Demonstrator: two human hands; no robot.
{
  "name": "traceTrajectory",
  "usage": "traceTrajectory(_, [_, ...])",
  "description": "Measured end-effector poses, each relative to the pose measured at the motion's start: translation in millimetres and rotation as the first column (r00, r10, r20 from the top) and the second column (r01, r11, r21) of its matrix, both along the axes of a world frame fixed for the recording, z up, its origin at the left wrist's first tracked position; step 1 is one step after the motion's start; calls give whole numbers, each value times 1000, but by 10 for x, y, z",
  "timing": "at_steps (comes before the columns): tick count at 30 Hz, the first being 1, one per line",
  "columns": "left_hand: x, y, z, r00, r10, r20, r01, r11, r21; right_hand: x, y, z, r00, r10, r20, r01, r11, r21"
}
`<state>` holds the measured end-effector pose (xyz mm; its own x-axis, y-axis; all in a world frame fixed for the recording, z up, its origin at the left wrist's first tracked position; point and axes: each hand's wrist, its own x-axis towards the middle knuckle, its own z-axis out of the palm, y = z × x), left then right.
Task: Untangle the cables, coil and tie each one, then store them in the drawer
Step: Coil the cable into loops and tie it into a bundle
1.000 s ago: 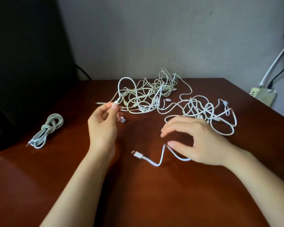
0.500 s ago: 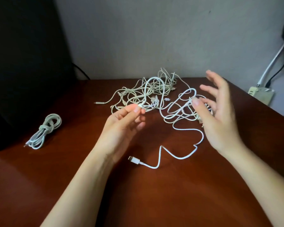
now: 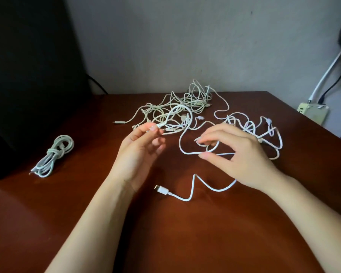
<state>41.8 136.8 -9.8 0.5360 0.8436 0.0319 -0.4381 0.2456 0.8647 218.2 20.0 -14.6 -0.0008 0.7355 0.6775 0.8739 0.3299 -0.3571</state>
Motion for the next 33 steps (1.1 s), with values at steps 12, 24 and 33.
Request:
traceTrajectory(12, [43, -44, -19, 961, 82, -263, -15, 969, 248, -98, -45, 81, 988, 109, -112, -111, 994, -16])
traceTrajectory(24, [5, -169, -4, 893, -382, -237, 438, 860, 262, -171, -79, 183, 868, 159, -471, -198, 980, -35])
traceTrajectory(33, [80, -276, -40, 825, -492, -278, 563, 761, 324, -179, -30, 129, 808, 0, -589, 3, 1000, 4])
